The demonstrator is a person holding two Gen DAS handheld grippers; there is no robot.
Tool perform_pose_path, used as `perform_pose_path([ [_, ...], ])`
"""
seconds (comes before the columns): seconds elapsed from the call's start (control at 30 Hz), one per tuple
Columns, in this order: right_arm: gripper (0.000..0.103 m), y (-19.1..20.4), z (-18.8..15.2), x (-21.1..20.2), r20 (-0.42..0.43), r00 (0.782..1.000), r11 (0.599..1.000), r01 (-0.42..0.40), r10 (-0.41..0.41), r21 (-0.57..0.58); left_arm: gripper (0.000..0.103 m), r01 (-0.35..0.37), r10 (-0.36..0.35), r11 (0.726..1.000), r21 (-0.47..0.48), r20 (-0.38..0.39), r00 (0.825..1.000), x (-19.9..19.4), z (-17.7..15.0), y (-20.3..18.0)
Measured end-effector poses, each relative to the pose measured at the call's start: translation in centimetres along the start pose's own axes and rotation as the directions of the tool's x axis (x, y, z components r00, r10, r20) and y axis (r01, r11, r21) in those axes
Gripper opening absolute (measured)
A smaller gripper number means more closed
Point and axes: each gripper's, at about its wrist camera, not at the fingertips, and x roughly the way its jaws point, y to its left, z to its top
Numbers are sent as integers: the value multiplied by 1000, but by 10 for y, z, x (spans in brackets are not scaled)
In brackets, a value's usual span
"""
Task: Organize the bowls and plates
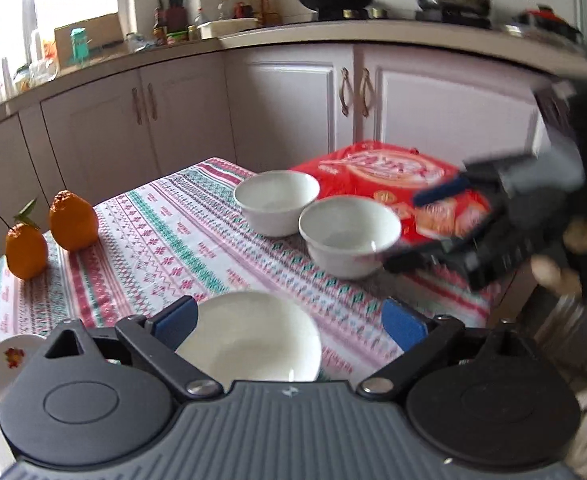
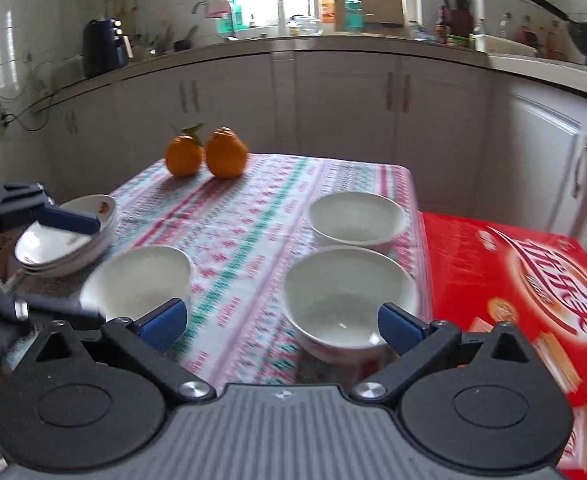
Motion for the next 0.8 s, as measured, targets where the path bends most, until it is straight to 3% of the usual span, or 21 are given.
perform_pose_path([
  [0.13,103,-13,-11,-2,-5,999,1000,31,-31,2,102,-5,5,1000,31,11,1000,10,17,-10],
  [0.37,103,-23,-23,8,-25,993,992,113,-114,-51,102,35,-30,992,118,-42,999,41,37,-31],
  [0.7,103,-36,-29,29,-59,992,990,105,-111,-93,102,63,-43,978,198,-103,994,87,55,-43],
  [0.8,103,-41,-29,34,-61,994,993,83,-89,-87,102,80,-59,981,179,-124,991,98,59,-39],
])
